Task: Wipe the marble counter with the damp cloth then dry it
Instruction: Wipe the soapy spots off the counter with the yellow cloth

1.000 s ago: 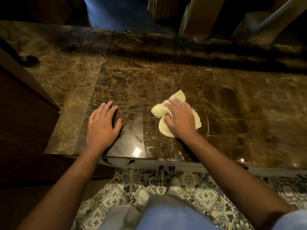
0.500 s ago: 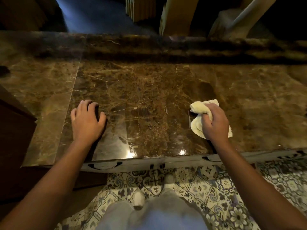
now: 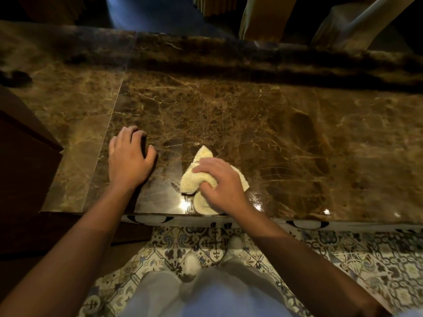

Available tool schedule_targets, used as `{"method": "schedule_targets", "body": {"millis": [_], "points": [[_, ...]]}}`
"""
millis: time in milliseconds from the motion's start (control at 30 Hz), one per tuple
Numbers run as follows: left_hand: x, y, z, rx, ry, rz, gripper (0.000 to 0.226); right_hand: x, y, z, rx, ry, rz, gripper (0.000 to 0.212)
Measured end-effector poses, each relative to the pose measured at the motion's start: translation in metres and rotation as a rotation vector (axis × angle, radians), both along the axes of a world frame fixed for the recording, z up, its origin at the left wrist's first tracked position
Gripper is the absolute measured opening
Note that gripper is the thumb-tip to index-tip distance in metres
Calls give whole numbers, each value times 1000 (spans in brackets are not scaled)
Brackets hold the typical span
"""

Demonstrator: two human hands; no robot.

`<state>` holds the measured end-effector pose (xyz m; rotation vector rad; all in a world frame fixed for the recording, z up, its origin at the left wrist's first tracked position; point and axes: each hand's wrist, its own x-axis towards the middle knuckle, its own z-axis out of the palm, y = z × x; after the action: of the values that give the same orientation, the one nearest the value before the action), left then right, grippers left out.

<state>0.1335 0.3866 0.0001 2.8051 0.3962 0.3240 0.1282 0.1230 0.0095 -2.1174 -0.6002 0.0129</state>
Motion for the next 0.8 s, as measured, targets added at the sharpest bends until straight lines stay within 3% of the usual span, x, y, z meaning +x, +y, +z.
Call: {"method": "schedule_targets", "body": {"millis": [133,200,400,533,800], "points": [[-1,0,0,-2,-14,3,44,-28,-1,9,40,67,138,33],[-1,0,0,-6,-21,0,44,-24,-20,17,45,86,90,35],[-1,0,0,3,-11,-8,45,31,-138,36,13,27,-454,45],[-2,0,2,3,-3,-5,45,33,-172,18,-12,100,-682,36],[-5,-3,6,-11,8,-3,47,-30,-97,-2,27,66,-503,40]]}}
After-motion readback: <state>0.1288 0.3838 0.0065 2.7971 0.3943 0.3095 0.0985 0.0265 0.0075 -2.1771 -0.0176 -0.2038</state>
